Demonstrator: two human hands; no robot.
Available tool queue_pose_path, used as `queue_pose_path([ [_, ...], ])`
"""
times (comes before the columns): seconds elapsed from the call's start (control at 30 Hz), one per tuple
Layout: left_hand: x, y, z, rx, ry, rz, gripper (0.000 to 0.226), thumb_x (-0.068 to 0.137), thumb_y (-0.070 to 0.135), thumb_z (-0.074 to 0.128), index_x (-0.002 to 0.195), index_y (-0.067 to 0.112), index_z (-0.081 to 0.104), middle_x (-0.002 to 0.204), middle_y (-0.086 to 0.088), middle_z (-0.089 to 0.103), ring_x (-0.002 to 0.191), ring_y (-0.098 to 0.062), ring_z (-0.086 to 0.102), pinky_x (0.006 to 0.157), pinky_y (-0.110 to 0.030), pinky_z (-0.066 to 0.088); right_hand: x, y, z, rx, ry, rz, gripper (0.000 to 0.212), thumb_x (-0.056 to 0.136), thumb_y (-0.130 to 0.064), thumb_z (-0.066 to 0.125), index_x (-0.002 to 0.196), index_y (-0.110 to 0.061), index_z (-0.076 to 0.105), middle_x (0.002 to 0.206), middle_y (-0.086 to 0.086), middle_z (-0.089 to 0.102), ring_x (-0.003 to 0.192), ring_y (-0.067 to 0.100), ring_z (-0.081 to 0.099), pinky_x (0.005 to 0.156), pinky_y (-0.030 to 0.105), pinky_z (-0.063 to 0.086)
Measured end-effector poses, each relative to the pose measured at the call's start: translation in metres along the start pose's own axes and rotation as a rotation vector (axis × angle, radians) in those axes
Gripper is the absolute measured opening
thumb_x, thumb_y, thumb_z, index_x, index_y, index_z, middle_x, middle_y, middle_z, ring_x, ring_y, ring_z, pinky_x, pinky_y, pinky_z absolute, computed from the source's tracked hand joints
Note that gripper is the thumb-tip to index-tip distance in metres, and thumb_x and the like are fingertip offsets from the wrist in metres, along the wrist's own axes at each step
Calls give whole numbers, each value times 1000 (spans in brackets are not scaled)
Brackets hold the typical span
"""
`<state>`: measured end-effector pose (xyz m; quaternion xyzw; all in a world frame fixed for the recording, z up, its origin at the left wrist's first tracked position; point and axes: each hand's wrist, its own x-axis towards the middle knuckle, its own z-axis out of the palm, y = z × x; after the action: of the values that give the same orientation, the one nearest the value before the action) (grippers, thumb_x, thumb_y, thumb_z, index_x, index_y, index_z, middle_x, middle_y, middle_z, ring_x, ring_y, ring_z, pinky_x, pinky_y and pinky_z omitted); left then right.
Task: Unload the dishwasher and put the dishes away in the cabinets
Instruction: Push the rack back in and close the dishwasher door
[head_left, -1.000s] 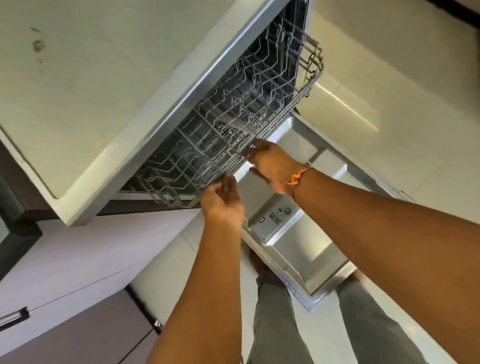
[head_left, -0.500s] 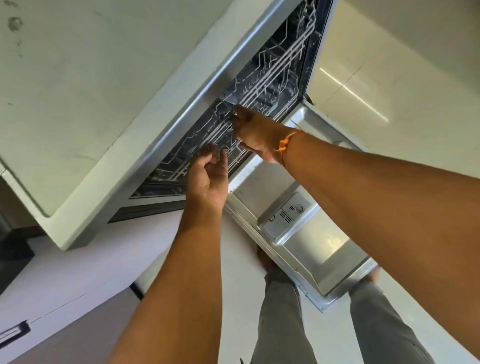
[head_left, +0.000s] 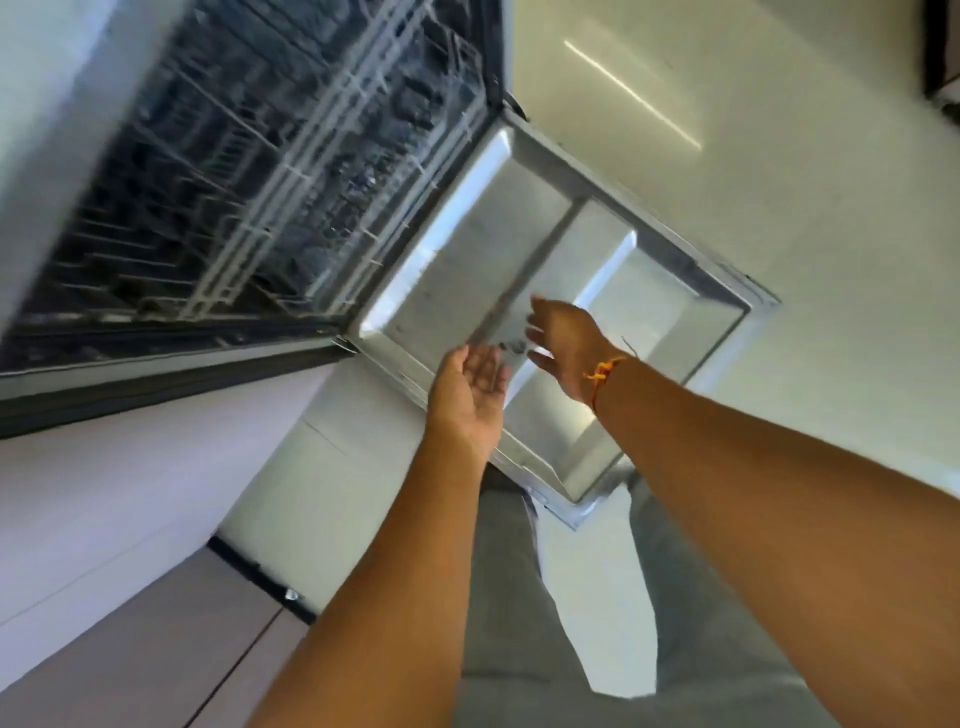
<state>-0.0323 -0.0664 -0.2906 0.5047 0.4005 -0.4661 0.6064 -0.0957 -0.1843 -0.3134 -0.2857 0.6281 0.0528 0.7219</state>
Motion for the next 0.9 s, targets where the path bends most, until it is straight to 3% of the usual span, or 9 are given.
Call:
queue_pose_path([
  [0.1,8,-83,-13,184,77,-185,25,100,27,52,103,4,61,94,-14,67,87,-23,66,90,-35,52,30,70,-88,-84,218,190,51,102,-42,45,132,-1,54,123,26,60,120,38,58,105,51,46],
  [0.23,23,-166,-28,322,132,-332,30,104,31,44,108,5,59,126,-14,62,121,-28,58,108,-42,43,71,145,-186,-118,475,273,63,103,-45,28,142,3,42,128,20,55,128,38,50,111,44,37],
  [0.33,46,-214,-43,354,159,-376,42,104,37,42,130,5,52,133,-12,59,121,-27,58,107,-43,44,85,172,-225,-117,540,300,55,106,-43,27,133,-1,50,120,18,59,102,35,59,81,38,49],
  [0.4,62,-237,-50,378,174,-395,48,103,39,42,137,5,48,133,-11,59,119,-26,59,107,-43,44,100,186,-245,-10,513,326,62,104,-51,28,138,-3,49,116,13,57,97,31,56,77,34,47],
  [0.5,82,-257,-52,461,157,-408,50,103,42,41,140,9,46,136,-8,57,123,-24,57,108,-42,43,126,196,-260,105,441,342,63,103,-56,27,142,-11,47,121,3,52,111,26,52,103,42,44],
  [0.6,100,-272,-49,528,124,-400,50,103,44,40,142,13,45,139,-6,55,126,-23,55,109,-41,42,156,209,-266,250,339,324,60,97,-67,27,127,-24,56,113,-3,55,102,18,57,94,39,50],
  [0.67,110,-280,-47,553,116,-389,49,103,44,40,142,14,46,139,-5,56,125,-22,56,107,-39,44,172,216,-267,342,288,287,63,96,-68,28,128,-23,58,119,-2,60,107,18,61,94,36,51],
  [0.8,122,-293,-47,625,117,-348,44,103,40,43,139,15,48,136,-4,59,117,-19,61,99,-36,50,192,218,-266,418,256,265,63,95,-71,26,103,-24,66,99,-1,70,93,18,68,88,33,57],
  [0.9,121,-299,-44,726,126,-304,31,102,38,45,126,21,53,129,-1,62,114,-17,62,98,-36,52,204,223,-271,491,241,257,70,92,-76,25,107,-24,70,97,3,76,95,22,71,88,41,58],
])
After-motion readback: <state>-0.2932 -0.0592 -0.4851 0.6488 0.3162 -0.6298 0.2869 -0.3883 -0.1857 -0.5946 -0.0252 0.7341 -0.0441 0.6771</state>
